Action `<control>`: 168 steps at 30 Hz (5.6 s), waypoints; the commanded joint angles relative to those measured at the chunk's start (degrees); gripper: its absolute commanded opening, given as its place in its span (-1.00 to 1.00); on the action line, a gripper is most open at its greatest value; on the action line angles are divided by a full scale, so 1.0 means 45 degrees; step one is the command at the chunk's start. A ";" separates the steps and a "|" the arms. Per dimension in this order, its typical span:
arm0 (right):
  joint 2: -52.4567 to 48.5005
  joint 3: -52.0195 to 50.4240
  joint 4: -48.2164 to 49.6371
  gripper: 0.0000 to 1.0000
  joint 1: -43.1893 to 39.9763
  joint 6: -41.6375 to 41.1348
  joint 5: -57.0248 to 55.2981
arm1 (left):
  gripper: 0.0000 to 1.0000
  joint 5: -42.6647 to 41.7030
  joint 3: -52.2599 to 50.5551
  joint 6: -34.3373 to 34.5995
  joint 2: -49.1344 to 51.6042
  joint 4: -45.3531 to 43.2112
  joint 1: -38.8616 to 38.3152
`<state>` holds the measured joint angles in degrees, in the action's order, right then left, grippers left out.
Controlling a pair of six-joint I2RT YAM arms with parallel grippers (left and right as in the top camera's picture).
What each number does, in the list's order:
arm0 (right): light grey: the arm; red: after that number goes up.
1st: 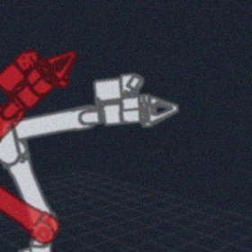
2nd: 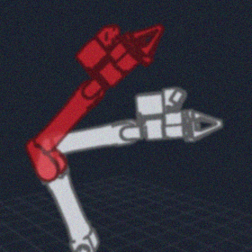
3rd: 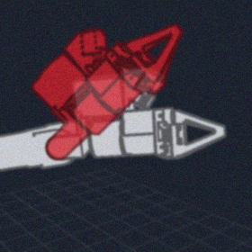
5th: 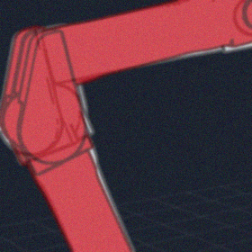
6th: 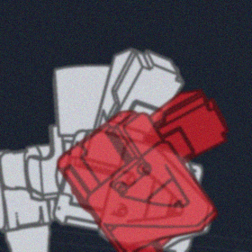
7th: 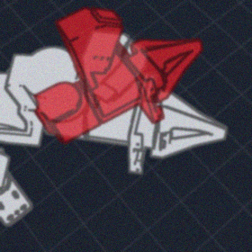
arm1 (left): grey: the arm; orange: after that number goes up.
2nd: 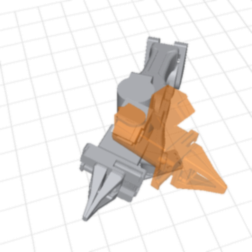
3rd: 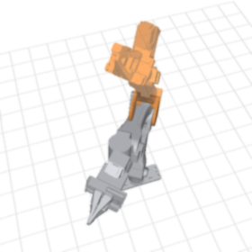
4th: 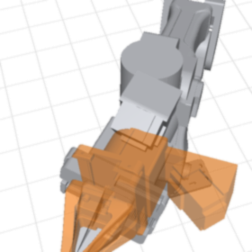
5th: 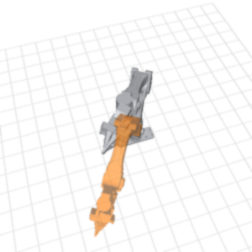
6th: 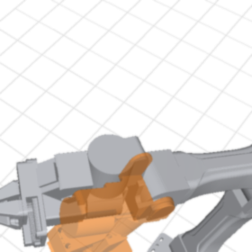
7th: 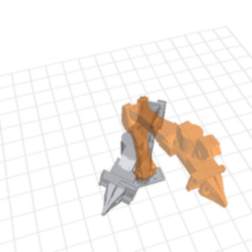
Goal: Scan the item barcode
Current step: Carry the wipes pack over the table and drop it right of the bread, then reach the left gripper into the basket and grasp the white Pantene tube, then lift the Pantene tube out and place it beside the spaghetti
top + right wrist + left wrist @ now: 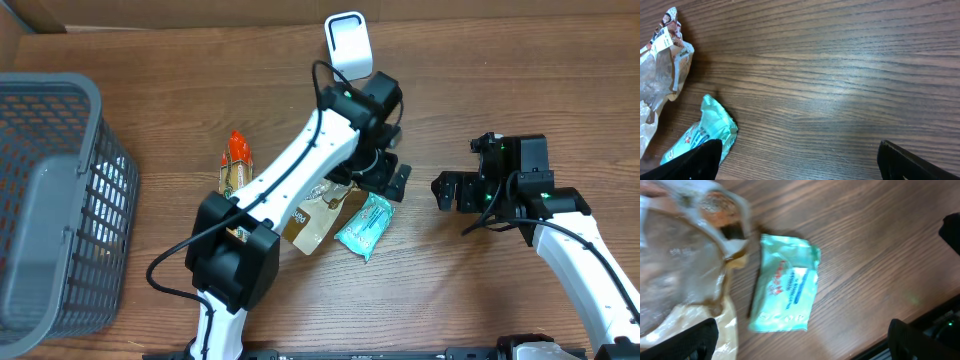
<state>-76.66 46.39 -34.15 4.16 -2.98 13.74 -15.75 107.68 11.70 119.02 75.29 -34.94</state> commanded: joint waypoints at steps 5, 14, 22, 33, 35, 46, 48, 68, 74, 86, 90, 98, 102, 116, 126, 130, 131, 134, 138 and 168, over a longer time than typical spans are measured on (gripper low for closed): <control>0.0015 0.0253 0.0049 1.00 0.0063 0.0000 0.0107 | 0.99 0.2361 0.4896 -0.0476 -0.0389 0.2647 0.1438; 0.0015 0.0253 0.0049 1.00 0.0063 0.0000 0.0107 | 0.99 0.2637 0.9481 -0.0656 -0.1069 0.4779 0.5484; 0.0015 0.0253 0.0049 1.00 0.0063 0.0000 0.0107 | 0.98 0.2259 0.9457 -0.0651 -0.2885 0.4784 1.0826; 0.0015 0.0253 0.0049 1.00 0.0063 0.0000 0.0107 | 0.83 0.1146 0.5260 -0.0889 -0.3677 0.4177 1.8020; 0.0015 0.0253 0.0049 1.00 0.0063 0.0000 0.0107 | 0.82 0.1122 0.4401 -0.0884 -0.3677 0.3449 1.8724; 0.0015 0.0253 0.0049 1.00 0.0063 0.0000 0.0107 | 0.87 0.0005 0.0015 -0.2623 -0.3619 -0.0549 1.8719; 0.0015 0.0253 0.0049 1.00 0.0063 0.0000 0.0107 | 0.89 -0.0092 -0.0923 -0.2895 -0.3619 -0.1141 1.8583; 0.0015 0.0253 0.0049 1.00 0.0063 0.0000 0.0107 | 0.93 -0.0092 -0.9131 -0.4993 -0.3594 -0.8136 1.8423; 0.0015 0.0253 0.0049 1.00 0.0063 0.0000 0.0107 | 0.64 -0.0087 -1.0010 -0.4988 -0.3594 -0.9350 1.8423; 0.0015 0.0253 0.0049 1.00 0.0063 0.0000 0.0107 | -0.07 -0.0097 -1.0652 -0.4983 -0.3327 -0.9923 1.8418; 0.0015 0.0253 0.0049 1.00 0.0063 0.0000 0.0107 | -0.78 -0.0155 -1.0652 -0.4828 -0.3327 -0.9991 1.8423; 0.0015 0.0253 0.0049 1.00 0.0063 0.0000 0.0107 | -0.92 -0.0194 -0.9593 -0.3045 -0.3371 -0.9403 1.8423; 0.0015 0.0253 0.0049 1.00 0.0063 0.0000 0.0107 | -0.92 -0.0471 -0.7771 -0.2832 -0.3541 -0.7820 1.8423; 0.0015 0.0253 0.0049 1.00 0.0063 0.0000 0.0107 | -0.92 -0.3249 0.2278 -0.2895 -0.4677 0.0063 1.8379; 0.0015 0.0253 0.0049 1.00 0.0063 0.0000 0.0107 | -0.92 -0.6319 0.4668 -0.3983 -0.7310 0.1812 1.5640; 0.0015 0.0253 0.0049 1.00 0.0063 0.0000 0.0107 | -0.92 -0.4716 0.4658 -0.4022 -0.7898 0.2477 1.3216; 0.0015 0.0253 0.0049 1.00 0.0063 0.0000 0.0107 | -0.92 -0.4522 0.4658 -0.4022 -0.7902 0.2754 1.2614; 0.0015 0.0253 0.0049 1.00 0.0063 0.0000 0.0107 | -0.91 -0.3968 0.4333 -0.3959 -0.7805 0.3317 1.0720; 0.0015 0.0253 0.0049 1.00 0.0063 0.0000 0.0107 | -0.91 -0.1938 0.2987 -0.3104 -0.7742 0.3065 0.8820; 0.0015 0.0253 0.0049 1.00 0.0063 0.0000 0.0107 | 0.10 0.4065 -1.0355 0.3939 -0.4794 -0.6256 0.4444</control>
<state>-76.66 46.39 -34.15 4.16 -3.01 13.74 0.89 61.60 28.45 97.82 47.72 -14.81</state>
